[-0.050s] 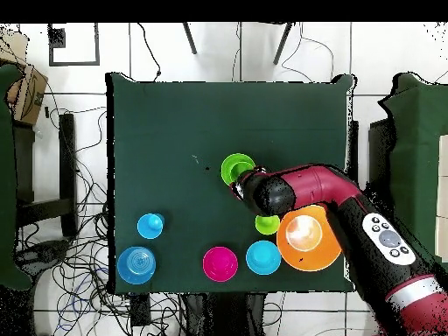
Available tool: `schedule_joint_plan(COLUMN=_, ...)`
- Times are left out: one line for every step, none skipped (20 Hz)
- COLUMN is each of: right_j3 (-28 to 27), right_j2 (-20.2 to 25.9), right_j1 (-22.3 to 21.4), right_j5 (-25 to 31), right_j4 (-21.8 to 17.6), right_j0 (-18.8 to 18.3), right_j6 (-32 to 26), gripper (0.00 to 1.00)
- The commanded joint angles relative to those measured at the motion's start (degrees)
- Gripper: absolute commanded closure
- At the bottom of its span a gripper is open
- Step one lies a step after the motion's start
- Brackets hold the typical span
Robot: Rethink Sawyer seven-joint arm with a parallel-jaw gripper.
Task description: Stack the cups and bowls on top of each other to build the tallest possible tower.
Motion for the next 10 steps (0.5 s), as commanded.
schedule_joint_plan(right_j3=-2.7, right_j2=4.3, right_j1=1.8, right_j5=8.0, right_j4=-1.7, right_j0=-0.4, right_j6=-23.3, gripper=0.0)
schedule_joint_plan(right_j3=-2.8, right_j2=4.7, right_j1=1.6, right_j5=8.9, right_j4=-1.3, right_j0=-0.6, right_j6=-23.8, gripper=0.0)
schedule_joint_plan(right_j3=-2.9, right_j2=5.0, right_j1=1.5, right_j5=9.7, right_j4=-0.9, right_j0=-0.8, right_j6=-24.2, gripper=0.0)
schedule_joint_plan(right_j3=-3.0, right_j2=5.3, right_j1=1.5, right_j5=10.1, right_j4=-0.7, right_j0=-0.9, right_j6=-24.3, gripper=0.0)
schedule_joint_plan(right_j3=-3.0, right_j2=5.4, right_j1=1.6, right_j5=10.1, right_j4=-0.8, right_j0=-1.3, right_j6=-24.3, gripper=0.0)
schedule_joint_plan(right_j3=-3.1, right_j2=5.5, right_j1=1.6, right_j5=10.4, right_j4=-0.6, right_j0=-1.4, right_j6=-24.4, gripper=0.0)
schedule_joint_plan(right_j3=-3.1, right_j2=5.7, right_j1=1.4, right_j5=10.6, right_j4=-0.6, right_j0=-1.3, right_j6=-24.3, gripper=0.0)
schedule_joint_plan(right_j3=-3.1, right_j2=5.8, right_j1=1.2, right_j5=10.8, right_j4=-0.6, right_j0=-1.2, right_j6=-24.2, gripper=0.0)
schedule_joint_plan(right_j3=-3.0, right_j2=5.8, right_j1=1.1, right_j5=10.9, right_j4=-0.5, right_j0=-1.2, right_j6=-23.8, gripper=0.0)
schedule_joint_plan(right_j3=-2.7, right_j2=6.1, right_j1=0.8, right_j5=11.2, right_j4=-0.2, right_j0=-1.4, right_j6=-23.8, gripper=0.0)
